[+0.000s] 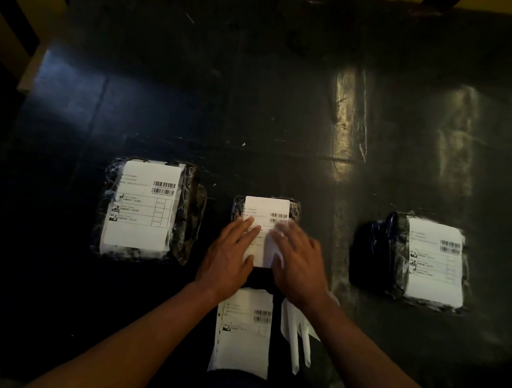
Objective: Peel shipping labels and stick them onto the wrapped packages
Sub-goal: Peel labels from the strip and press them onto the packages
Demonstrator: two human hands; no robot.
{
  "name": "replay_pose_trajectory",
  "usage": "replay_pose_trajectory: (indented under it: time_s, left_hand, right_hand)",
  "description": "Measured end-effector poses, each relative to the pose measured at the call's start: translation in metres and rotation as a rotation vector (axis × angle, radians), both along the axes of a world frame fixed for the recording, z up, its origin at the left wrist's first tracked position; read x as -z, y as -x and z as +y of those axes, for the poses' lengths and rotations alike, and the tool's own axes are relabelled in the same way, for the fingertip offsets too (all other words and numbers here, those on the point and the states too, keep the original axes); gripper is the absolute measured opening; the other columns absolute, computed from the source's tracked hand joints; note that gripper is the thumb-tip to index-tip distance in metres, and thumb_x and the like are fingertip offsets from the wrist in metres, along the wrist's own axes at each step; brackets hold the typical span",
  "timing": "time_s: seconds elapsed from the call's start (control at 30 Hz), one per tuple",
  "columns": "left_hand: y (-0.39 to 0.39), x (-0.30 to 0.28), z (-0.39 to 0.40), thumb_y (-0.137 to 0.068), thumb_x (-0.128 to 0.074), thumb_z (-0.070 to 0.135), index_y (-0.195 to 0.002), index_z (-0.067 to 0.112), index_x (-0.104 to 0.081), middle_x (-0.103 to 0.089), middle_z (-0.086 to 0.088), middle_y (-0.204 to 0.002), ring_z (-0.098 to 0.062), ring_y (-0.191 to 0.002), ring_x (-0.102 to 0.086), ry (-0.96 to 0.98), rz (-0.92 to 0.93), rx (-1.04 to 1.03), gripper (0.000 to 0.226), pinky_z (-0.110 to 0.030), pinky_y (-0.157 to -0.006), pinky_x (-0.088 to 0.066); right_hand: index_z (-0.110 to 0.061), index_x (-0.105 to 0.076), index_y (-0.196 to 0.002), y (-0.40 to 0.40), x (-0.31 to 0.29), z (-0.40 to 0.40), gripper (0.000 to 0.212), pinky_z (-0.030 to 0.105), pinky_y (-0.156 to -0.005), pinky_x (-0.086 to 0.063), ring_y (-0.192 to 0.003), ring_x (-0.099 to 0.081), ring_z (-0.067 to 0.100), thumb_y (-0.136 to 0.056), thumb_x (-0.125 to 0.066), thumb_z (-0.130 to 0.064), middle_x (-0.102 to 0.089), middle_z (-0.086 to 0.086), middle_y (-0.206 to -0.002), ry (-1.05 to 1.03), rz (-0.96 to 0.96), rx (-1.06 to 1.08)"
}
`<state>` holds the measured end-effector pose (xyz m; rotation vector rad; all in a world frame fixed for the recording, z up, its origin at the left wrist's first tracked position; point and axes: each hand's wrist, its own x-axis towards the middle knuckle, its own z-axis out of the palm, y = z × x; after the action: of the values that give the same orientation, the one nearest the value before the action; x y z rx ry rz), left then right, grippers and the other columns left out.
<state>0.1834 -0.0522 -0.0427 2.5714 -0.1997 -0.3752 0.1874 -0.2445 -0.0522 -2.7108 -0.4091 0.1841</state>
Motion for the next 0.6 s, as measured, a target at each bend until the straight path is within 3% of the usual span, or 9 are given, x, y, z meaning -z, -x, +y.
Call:
replay_pose_trajectory:
  time_s: [0.13,0.27,0.37,0.43,0.6]
  left_hand:
    - [0.003,0.002,0.000,-0.105,-0.049,0.025,-0.162,0.021,-0.020,-0.008,0.007,-0.171,-0.007,-0.157,0.006,-0.036,0.052,0.041,0.065,-0.027,-0.128,-0.003]
    - [0.004,0.000,0.000,-0.107,-0.046,0.025,-0.163,0.020,-0.013,-0.001,0.008,-0.171,-0.006,-0.156,0.011,-0.048,0.054,0.062,0.066,-0.027,-0.128,-0.001]
    - [0.003,0.000,0.000,-0.106,-0.046,0.025,-0.163,0.020,-0.015,-0.004,0.006,-0.172,-0.007,-0.157,0.009,-0.055,0.045,0.054,0.065,-0.025,-0.127,0.001]
    - [0.002,-0.001,0.000,-0.105,-0.046,0.025,-0.163,0.019,-0.019,-0.008,0.004,-0.172,-0.009,-0.157,0.005,-0.067,0.039,0.057,0.064,-0.023,-0.125,0.001]
    - [0.001,-0.002,0.001,-0.104,-0.047,0.030,-0.163,0.022,-0.019,-0.010,0.005,-0.172,-0.012,-0.158,-0.001,-0.112,0.028,0.069,0.065,-0.030,-0.128,-0.006]
  right_hand:
    - [-0.017,-0.020,-0.162,0.002,0.003,0.011,0.067,0.051,-0.127,-0.012,-0.158,-0.002,0.021,-0.099,-0.025,-0.040,-0.010,0.003,-0.171,0.108,0.137,-0.109]
    - [-0.014,-0.016,-0.162,-0.022,-0.001,0.023,0.075,0.059,-0.125,-0.010,-0.158,0.002,0.024,-0.100,0.000,-0.053,-0.006,0.004,-0.171,0.175,0.155,-0.164]
    - [-0.016,-0.009,-0.163,-0.038,0.000,0.030,0.070,0.061,-0.124,-0.009,-0.158,0.004,0.022,-0.102,-0.009,-0.051,-0.002,0.003,-0.171,0.220,0.170,-0.167]
    - [-0.017,-0.001,-0.163,-0.046,0.001,0.030,0.070,0.059,-0.125,0.000,-0.158,0.008,0.020,-0.104,-0.014,-0.052,0.003,0.002,-0.172,0.244,0.189,-0.151]
    - [-0.023,0.007,-0.162,-0.059,-0.004,0.004,0.077,0.058,-0.125,0.007,-0.157,0.013,0.019,-0.102,-0.022,-0.062,0.009,-0.004,-0.171,0.295,0.257,-0.033]
